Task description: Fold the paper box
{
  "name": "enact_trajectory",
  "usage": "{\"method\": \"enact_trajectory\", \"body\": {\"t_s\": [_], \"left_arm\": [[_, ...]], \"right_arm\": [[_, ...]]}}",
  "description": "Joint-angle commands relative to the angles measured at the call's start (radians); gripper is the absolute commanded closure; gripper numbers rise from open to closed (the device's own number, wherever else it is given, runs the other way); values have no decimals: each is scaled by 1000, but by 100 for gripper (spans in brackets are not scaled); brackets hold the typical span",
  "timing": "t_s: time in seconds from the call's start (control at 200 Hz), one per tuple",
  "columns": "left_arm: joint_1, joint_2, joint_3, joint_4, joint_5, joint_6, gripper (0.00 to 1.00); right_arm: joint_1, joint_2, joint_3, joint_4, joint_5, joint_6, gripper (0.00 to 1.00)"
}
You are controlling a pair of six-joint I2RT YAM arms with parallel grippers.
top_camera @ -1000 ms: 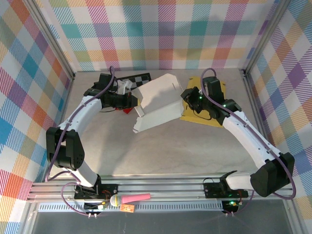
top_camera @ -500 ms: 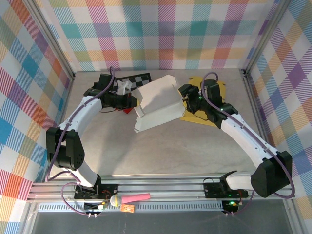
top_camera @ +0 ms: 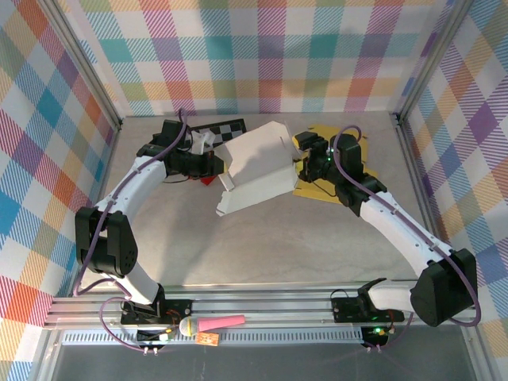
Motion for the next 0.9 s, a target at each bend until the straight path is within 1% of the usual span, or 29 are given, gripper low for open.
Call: {"method": "enact_trajectory", "body": {"t_s": [0.0,0.095,0.195,0.255,0.325,0.395,0.41,0.455,0.5,0.55,0.665,0.775,0.895], "left_arm": [[-8,-37,-10,30,3,-24,100],[8,-41,-19,61,4,-55,100],[20,-38,-10,65,-4,-56,100],[23,-32,-1,62,2,-49,100],[24,-20,15,49,14,-34,100],[23,-7,26,39,34,-18,100],[24,-3,30,38,39,-16,100],[25,4,36,37,54,-12,100],[25,12,42,38,67,-8,100],[27,22,52,37,82,-4,100],[30,60,89,25,111,9,100],[33,107,124,12,134,18,100],[33,155,161,-14,144,17,100]], "right_arm": [[-2,-44,51,-73,-34,-77,28],[-37,-78,70,-169,-103,-216,27],[-92,-120,117,-286,-169,-445,27],[-143,-146,134,-304,-223,-602,28],[-228,-154,155,-338,-297,-746,31],[-338,-112,177,-337,-431,-856,35],[-366,-90,187,-338,-469,-882,36],[-408,-37,213,-338,-550,-931,41],[-427,27,244,-326,-626,-993,44],[-428,91,285,-324,-698,-1075,45],[-428,203,352,-286,-795,-1163,47],[-428,268,396,-200,-863,-1153,47],[-424,352,465,-206,-934,-1164,46]]}}
